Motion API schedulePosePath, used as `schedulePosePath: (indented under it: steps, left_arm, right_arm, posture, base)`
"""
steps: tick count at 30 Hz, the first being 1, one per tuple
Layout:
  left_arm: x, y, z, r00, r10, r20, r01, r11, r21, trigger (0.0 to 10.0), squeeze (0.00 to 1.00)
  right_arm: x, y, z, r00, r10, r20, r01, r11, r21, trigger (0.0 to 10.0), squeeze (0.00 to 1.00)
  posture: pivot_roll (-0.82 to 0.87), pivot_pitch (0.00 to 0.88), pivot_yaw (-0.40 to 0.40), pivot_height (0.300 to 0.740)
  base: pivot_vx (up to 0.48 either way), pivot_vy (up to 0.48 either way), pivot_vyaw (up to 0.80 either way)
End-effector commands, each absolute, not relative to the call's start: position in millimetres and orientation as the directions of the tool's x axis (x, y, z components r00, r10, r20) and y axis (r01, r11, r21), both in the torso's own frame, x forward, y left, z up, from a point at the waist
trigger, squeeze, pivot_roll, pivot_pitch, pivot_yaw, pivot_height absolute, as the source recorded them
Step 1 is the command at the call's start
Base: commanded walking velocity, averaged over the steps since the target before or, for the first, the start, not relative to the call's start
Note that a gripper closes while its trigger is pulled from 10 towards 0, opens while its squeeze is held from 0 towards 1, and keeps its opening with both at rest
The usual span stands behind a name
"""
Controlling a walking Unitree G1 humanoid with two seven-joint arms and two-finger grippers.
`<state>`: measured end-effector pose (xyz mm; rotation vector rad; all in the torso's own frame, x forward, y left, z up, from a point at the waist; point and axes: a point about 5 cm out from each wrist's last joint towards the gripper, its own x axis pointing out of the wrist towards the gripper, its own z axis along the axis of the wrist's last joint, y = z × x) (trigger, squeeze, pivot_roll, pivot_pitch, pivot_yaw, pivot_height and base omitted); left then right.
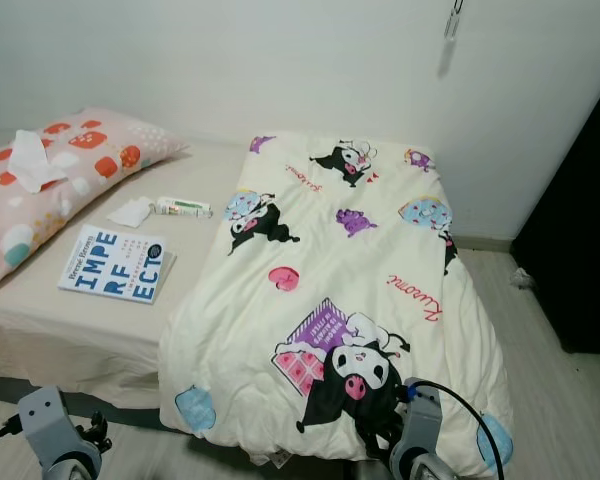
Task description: Clean up the room
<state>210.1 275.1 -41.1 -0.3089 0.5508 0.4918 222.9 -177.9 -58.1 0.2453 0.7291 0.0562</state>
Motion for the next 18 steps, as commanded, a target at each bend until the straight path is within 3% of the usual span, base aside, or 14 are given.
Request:
schedulePosePath:
  steps: [1, 8, 9, 18]
  left_arm:
    - [204, 261, -51, 0.726, 0.298, -0.62, -0.458, 0.882, -0.112, 10.0, 0.0]
    - [199, 246, -60, 0.703, 0.24, -0.67, -0.383, 0.921, -0.072, 10.0, 0.0]
    - [192, 239, -67, 0.673, 0.225, -0.704, -0.367, 0.929, -0.055, 10.0, 0.0]
    - [180, 232, -75, 0.623, 0.219, -0.751, -0.369, 0.929, -0.035, 10.0, 0.0]
  right_arm:
    - [209, -179, -67, 0.704, 0.127, -0.699, 0.032, 0.977, 0.21, 10.0, 0.0]
    - [195, -185, -75, 0.659, 0.101, -0.745, 0.05, 0.983, 0.177, 10.0, 0.0]
    - [182, -190, -82, 0.623, 0.083, -0.778, 0.062, 0.986, 0.155, 10.0, 0.0]
    - [162, -196, -91, 0.56, 0.055, -0.827, 0.071, 0.991, 0.114, 10.0, 0.0]
  posture:
    - [-0.03, 0.0, -0.014, 0.632]
    - [-0.04, 0.0, -0.014, 0.652]
    - [-0.04, 0.0, -0.011, 0.662]
    - [-0.04, 0.0, -0.019, 0.687]
  base:
    - [0.0, 0.0, 0.0]
    - [0.0, 0.0, 0.0]
    - [0.0, 0.0, 0.0]
    - [0.0, 0.0, 0.0]
